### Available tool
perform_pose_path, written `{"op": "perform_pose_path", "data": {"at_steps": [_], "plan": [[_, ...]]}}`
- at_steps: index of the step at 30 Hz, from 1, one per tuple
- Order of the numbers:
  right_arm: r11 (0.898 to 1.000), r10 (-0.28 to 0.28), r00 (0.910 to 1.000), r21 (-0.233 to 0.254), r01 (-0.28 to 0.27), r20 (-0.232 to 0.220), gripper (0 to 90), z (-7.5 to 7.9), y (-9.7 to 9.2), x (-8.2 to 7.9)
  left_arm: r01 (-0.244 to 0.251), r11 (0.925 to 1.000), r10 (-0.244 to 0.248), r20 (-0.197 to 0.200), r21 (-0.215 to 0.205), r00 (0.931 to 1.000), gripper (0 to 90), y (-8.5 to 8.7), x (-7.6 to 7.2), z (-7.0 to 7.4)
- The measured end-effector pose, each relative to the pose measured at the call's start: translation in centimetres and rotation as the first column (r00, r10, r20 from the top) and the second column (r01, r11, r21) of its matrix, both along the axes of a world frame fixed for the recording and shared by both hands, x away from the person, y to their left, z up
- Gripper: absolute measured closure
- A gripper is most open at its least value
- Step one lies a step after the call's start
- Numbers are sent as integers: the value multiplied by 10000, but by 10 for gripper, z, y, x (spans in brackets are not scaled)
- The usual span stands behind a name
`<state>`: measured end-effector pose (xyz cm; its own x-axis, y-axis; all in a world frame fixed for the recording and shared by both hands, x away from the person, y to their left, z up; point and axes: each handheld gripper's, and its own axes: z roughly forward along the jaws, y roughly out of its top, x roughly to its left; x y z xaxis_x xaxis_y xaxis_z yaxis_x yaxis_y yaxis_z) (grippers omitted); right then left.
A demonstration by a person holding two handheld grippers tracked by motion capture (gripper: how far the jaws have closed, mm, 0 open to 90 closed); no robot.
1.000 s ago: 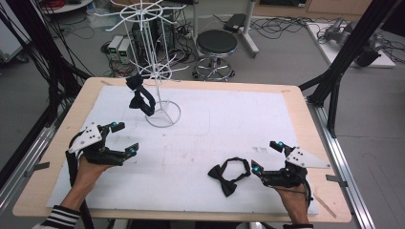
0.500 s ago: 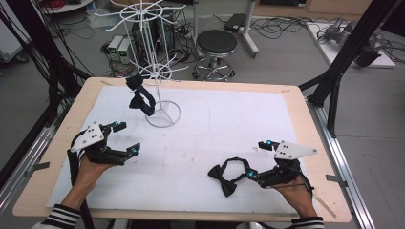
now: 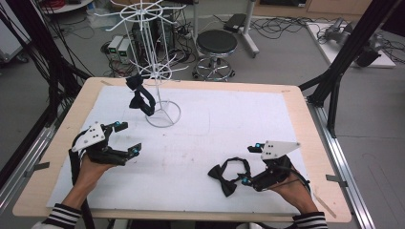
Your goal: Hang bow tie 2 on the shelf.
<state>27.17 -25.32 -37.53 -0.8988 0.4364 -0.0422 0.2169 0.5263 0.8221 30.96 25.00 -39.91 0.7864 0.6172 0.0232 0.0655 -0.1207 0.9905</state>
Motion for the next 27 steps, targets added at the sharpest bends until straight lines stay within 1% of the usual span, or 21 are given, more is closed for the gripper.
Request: {"op": "perform_pose_path", "data": {"at_steps": [3,4,7,9,11,14,15,16,17,23,27], "plan": [[9993,221,9996,-296,-226,-174,54,-2,6,-1,-22,10000,22,40,28,10000,64,-1,0,1],[9986,270,9995,-452,-277,-161,54,-2,7,-1,10,10000,-10,58,-16,10000,63,-1,0,1],[9974,373,9989,-605,-389,-271,54,-3,11,-1,21,10000,-20,159,-60,9999,64,-1,0,2],[9954,420,9983,-847,-452,-397,68,-4,13,-1,18,10000,-18,147,-47,9999,63,-2,0,2],[9908,624,9970,-1175,-673,-454,75,-7,16,-2,33,10000,-33,105,-34,9999,64,-1,0,2],[9840,719,9958,-1589,-800,-562,77,-11,21,-3,23,10000,-22,98,-46,9999,63,-1,0,2],[9814,787,9951,-1706,-880,-604,102,-13,22,-3,9,10000,-9,139,-40,9999,64,-1,0,2],[9788,830,9945,-1822,-933,-636,168,-14,24,-3,-3,10000,4,167,-53,9999,63,-1,0,2],[9760,985,9927,-1880,-1099,-690,182,-15,24,-3,-16,10000,16,163,-44,9999,64,-1,0,2],[9654,1152,9892,-2242,-1329,-904,183,-19,31,-1,-8,10000,8,154,-17,9999,64,0,0,2],[9544,1293,9862,-2570,-1520,-1033,190,-22,35,-2,5,10000,-5,131,-25,9999,63,-1,0,2]]}}
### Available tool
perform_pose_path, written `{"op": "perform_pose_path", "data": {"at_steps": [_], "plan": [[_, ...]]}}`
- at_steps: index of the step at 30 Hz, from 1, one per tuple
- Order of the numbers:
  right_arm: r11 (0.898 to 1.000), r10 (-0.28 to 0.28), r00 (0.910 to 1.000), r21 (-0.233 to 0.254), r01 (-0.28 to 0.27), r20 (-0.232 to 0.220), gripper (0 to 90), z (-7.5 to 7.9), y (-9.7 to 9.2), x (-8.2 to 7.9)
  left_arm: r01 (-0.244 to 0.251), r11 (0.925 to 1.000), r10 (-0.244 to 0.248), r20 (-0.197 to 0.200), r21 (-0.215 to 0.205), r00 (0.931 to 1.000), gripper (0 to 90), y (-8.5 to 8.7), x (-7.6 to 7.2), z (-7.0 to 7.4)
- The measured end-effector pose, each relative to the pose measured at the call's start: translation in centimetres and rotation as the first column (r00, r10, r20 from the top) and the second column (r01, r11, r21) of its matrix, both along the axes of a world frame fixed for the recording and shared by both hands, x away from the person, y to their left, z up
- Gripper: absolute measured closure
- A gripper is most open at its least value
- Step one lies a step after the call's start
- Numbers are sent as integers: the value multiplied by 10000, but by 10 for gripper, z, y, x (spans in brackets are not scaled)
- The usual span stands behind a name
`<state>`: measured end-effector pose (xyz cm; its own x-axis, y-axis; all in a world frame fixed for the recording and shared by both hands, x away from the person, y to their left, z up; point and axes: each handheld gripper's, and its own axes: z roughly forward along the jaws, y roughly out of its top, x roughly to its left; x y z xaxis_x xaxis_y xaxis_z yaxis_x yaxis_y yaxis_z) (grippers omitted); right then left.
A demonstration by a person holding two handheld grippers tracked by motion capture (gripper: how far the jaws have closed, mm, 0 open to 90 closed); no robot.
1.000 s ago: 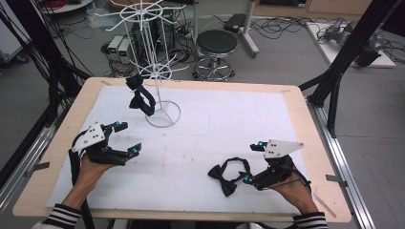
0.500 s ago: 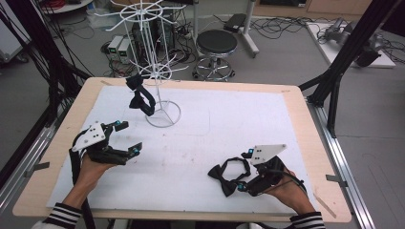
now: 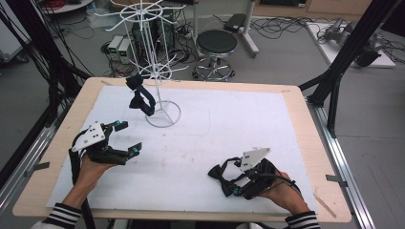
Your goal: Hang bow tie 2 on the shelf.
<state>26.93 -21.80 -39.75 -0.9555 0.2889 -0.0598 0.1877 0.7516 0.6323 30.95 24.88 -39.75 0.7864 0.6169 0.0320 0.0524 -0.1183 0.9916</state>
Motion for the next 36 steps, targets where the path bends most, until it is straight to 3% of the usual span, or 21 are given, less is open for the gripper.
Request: {"op": "perform_pose_path", "data": {"at_steps": [3,10,31,36], "plan": [[9993,166,9998,-328,-161,139,201,-3,3,0,-4,10000,4,63,7,10000,64,0,-1,0],[9955,476,9989,-822,-476,-18,246,-8,8,-1,-31,10000,31,33,17,10000,63,0,-1,0],[9822,1031,9932,-1521,-1103,-541,473,-18,18,0,-6,10000,6,-83,15,10000,64,-1,-1,-2],[9808,945,9929,-1641,-1052,-718,518,-21,18,1,-7,10000,7,-84,54,10000,64,-2,-1,-2]]}}
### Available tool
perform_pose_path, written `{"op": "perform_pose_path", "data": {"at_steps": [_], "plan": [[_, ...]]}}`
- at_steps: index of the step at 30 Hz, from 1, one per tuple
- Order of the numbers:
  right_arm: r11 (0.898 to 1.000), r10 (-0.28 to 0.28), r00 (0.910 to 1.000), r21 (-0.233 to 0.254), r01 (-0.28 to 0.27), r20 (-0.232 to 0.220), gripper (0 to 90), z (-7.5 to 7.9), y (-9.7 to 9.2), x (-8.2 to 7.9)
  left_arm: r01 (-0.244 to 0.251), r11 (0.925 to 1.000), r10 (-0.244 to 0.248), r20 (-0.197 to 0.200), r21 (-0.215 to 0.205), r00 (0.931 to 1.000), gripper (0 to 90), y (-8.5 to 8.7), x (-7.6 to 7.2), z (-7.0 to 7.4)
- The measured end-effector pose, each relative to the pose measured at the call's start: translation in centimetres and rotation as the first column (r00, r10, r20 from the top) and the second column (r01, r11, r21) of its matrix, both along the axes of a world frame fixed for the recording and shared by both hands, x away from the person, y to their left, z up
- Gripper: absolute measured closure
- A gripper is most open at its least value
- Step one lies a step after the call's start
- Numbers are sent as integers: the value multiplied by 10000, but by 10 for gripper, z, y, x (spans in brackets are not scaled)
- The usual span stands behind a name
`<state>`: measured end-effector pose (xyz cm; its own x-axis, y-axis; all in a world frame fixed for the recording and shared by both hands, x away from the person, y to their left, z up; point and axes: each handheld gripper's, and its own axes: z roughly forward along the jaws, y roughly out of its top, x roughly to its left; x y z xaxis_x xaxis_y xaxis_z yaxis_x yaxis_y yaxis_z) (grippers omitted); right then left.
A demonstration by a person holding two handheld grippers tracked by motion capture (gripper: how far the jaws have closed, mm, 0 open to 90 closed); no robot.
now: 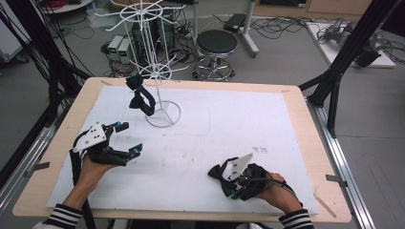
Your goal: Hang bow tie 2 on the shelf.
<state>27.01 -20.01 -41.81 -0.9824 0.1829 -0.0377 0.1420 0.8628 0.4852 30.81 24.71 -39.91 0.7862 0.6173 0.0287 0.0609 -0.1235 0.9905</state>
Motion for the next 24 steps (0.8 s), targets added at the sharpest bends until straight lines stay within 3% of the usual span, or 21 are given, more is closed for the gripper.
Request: {"op": "perform_pose_path", "data": {"at_steps": [8,12,14,24], "plan": [[10000,-82,9996,-48,81,-283,632,-1,-1,2,59,10000,-59,-23,39,10000,64,0,0,0],[9999,-85,9990,-74,82,-439,791,0,-2,3,-5,10000,5,-17,59,10000,64,0,0,0],[9999,0,9990,-143,-6,-438,828,0,-1,2,24,10000,-24,-38,40,10000,64,0,0,0],[9999,-44,9992,-151,38,-403,834,1,-1,1,87,9999,-87,-39,80,10000,64,-1,0,1]]}}
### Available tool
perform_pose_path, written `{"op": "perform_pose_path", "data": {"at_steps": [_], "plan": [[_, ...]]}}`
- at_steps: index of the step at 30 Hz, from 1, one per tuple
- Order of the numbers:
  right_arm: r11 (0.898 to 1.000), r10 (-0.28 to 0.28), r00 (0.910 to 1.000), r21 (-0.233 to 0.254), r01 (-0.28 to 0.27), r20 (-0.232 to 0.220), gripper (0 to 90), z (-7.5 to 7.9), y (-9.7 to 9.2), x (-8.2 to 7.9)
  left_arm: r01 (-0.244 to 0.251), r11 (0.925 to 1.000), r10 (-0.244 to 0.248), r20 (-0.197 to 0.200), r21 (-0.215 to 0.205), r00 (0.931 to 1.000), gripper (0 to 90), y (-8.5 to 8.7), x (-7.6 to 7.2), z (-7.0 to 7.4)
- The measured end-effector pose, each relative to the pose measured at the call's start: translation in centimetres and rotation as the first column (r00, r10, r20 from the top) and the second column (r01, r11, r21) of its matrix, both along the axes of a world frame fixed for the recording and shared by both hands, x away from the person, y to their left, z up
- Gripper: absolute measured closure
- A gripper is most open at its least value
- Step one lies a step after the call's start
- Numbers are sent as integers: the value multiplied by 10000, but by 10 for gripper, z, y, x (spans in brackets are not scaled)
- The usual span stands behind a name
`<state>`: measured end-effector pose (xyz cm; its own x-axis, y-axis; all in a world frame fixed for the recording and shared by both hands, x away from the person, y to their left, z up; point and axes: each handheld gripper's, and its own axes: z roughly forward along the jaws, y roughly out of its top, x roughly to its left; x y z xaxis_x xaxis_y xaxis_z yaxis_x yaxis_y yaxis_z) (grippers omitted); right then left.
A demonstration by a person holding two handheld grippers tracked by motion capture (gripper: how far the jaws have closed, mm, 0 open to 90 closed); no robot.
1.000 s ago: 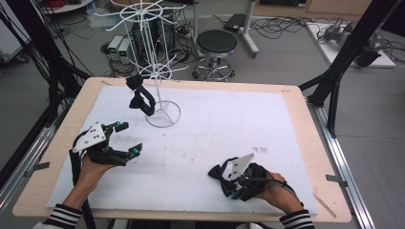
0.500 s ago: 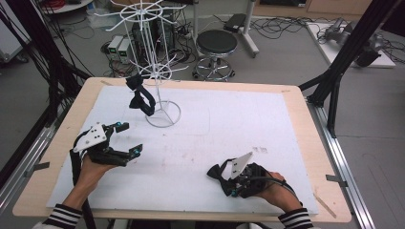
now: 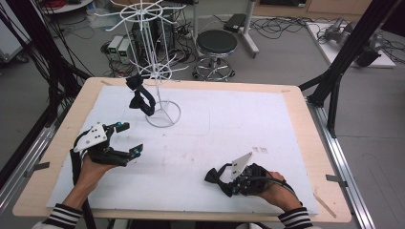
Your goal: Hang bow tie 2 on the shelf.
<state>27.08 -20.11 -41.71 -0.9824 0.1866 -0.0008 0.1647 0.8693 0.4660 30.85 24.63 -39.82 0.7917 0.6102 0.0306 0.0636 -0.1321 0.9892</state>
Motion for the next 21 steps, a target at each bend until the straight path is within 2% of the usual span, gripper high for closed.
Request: {"op": "perform_pose_path", "data": {"at_steps": [7,16,21], "plan": [[9999,39,10000,101,-40,70,833,2,-1,0,158,9999,-158,26,36,9999,64,-1,0,1],[9974,-66,9989,725,32,464,832,8,-4,-1,610,9978,-610,-46,247,9981,64,-6,1,3],[9905,-120,9975,1372,24,693,831,13,-5,-1,868,9959,-868,5,272,9962,64,-10,1,8]]}}
